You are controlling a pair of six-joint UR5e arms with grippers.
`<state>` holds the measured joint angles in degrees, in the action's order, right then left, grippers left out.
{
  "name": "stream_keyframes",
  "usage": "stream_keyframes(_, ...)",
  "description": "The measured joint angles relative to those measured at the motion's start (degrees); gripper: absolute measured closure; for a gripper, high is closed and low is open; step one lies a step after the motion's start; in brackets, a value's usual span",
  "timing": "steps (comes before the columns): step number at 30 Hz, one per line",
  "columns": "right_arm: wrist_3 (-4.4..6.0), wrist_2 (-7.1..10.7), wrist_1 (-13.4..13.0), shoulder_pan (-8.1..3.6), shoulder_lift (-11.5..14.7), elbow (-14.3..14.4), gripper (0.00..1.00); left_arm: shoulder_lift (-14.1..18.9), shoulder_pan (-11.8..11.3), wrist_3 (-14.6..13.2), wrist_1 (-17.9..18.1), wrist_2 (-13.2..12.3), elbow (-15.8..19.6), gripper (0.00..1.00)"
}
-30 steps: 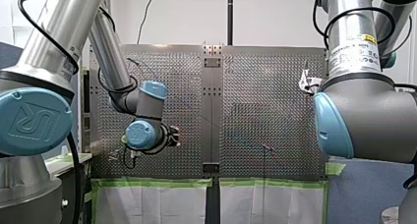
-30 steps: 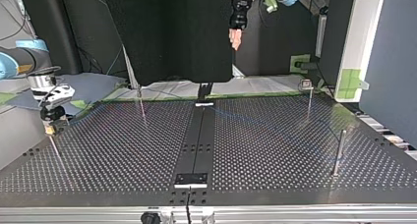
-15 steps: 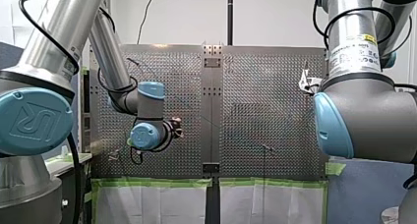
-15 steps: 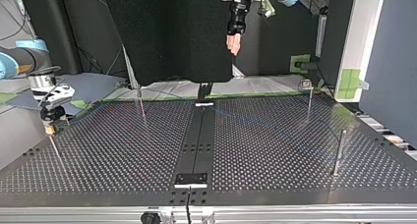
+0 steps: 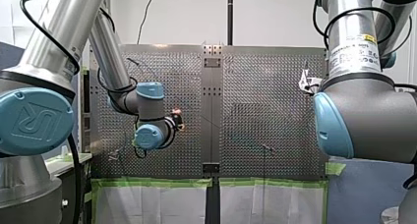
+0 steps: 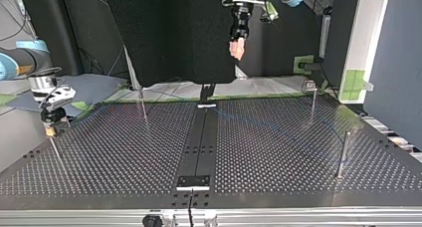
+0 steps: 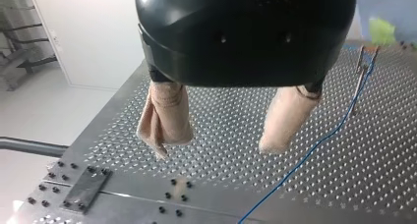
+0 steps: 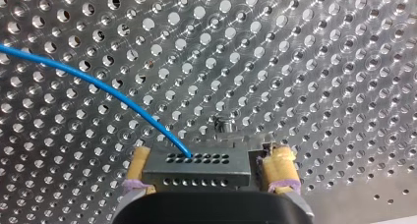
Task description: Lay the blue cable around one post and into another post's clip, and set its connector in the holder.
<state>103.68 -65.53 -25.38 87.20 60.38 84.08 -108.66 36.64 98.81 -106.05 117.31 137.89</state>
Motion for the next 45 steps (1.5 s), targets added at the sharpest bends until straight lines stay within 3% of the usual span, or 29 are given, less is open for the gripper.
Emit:
stream_keyframes(9, 0.00, 0.00, 0.00, 0.00, 0.00, 0.00, 0.00, 0.00, -0.13, -2.95, -3.31, 0.44, 0.00, 0.02)
stream_keyframes(45, 0.00, 0.00, 0.00, 0.00, 0.00, 0.00, 0.00, 0.00, -0.14, -3.10, -3.74, 0.41, -0.01, 0.02)
